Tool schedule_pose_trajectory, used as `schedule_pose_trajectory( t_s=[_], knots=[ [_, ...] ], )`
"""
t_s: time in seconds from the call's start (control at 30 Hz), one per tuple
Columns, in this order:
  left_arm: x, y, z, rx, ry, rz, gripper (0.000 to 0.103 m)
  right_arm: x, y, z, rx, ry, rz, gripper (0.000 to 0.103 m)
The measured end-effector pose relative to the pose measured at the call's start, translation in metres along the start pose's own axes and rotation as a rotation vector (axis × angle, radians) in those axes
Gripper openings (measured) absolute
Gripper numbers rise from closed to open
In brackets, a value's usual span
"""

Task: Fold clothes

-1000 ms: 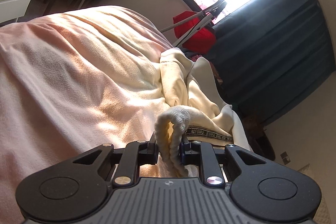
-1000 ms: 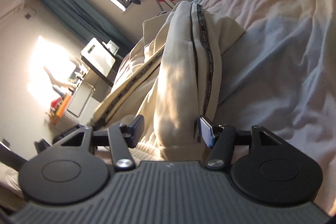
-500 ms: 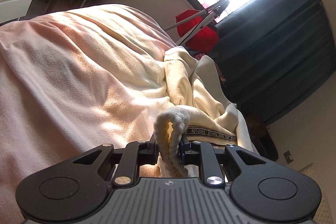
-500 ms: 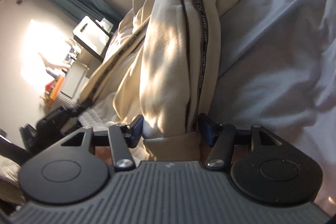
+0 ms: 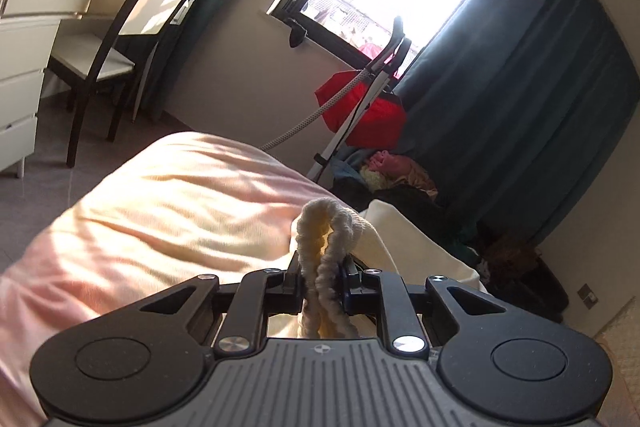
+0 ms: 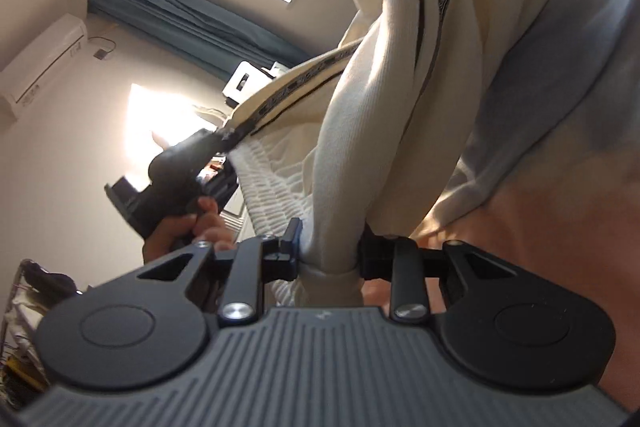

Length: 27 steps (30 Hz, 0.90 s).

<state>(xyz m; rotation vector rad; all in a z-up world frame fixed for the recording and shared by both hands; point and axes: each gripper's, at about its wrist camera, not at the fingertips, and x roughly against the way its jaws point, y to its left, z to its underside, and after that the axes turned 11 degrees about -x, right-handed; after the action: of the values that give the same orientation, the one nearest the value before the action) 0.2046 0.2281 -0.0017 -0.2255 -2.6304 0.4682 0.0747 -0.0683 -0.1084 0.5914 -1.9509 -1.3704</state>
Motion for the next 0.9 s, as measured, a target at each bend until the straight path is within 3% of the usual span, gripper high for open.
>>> schedule_pose_trajectory(
  t_s=[0.1, 0.23, 0.33, 0.4, 0.47, 0.6, 0.77, 0.8, 0.83, 0.9],
  knots=[
    [-0.020, 0.013, -0.048, -0.077, 0.021, -0.060, 0.017, -0.056, 0.016, 0.016, -0.017, 0.049, -0.064, 0.028],
    [-0.063, 0.041, -0.091, -0.199, 0.085, -0.197, 0.018, -0.137, 0.030, 0.035, -0.051, 0.120, -0.118, 0.028],
    [-0.103, 0.075, -0.103, -0.212, 0.153, -0.302, 0.018, -0.194, 0.035, 0.048, -0.036, 0.165, -0.110, 0.029],
    [-0.128, 0.097, -0.102, -0.164, 0.191, -0.349, 0.018, -0.225, 0.032, 0.055, -0.035, 0.187, -0.088, 0.029],
    [-0.150, 0.124, -0.091, -0.086, 0.234, -0.363, 0.018, -0.244, 0.030, 0.057, -0.008, 0.204, -0.054, 0.029],
    [-0.180, 0.143, -0.076, -0.084, 0.291, -0.358, 0.023, -0.255, 0.034, 0.052, 0.050, 0.214, -0.030, 0.032],
    [-0.169, 0.142, -0.077, -0.063, 0.285, -0.378, 0.028, -0.252, 0.040, 0.044, 0.050, 0.263, -0.011, 0.037],
    [-0.165, 0.140, -0.079, -0.060, 0.280, -0.386, 0.042, -0.247, 0.042, 0.044, 0.052, 0.269, -0.008, 0.040],
    [-0.156, 0.136, -0.080, -0.049, 0.269, -0.417, 0.065, -0.240, 0.044, 0.044, 0.055, 0.269, -0.006, 0.048],
    [-0.134, 0.126, -0.082, -0.026, 0.226, -0.452, 0.087, -0.224, 0.049, 0.045, 0.068, 0.265, -0.002, 0.074]
  ],
)
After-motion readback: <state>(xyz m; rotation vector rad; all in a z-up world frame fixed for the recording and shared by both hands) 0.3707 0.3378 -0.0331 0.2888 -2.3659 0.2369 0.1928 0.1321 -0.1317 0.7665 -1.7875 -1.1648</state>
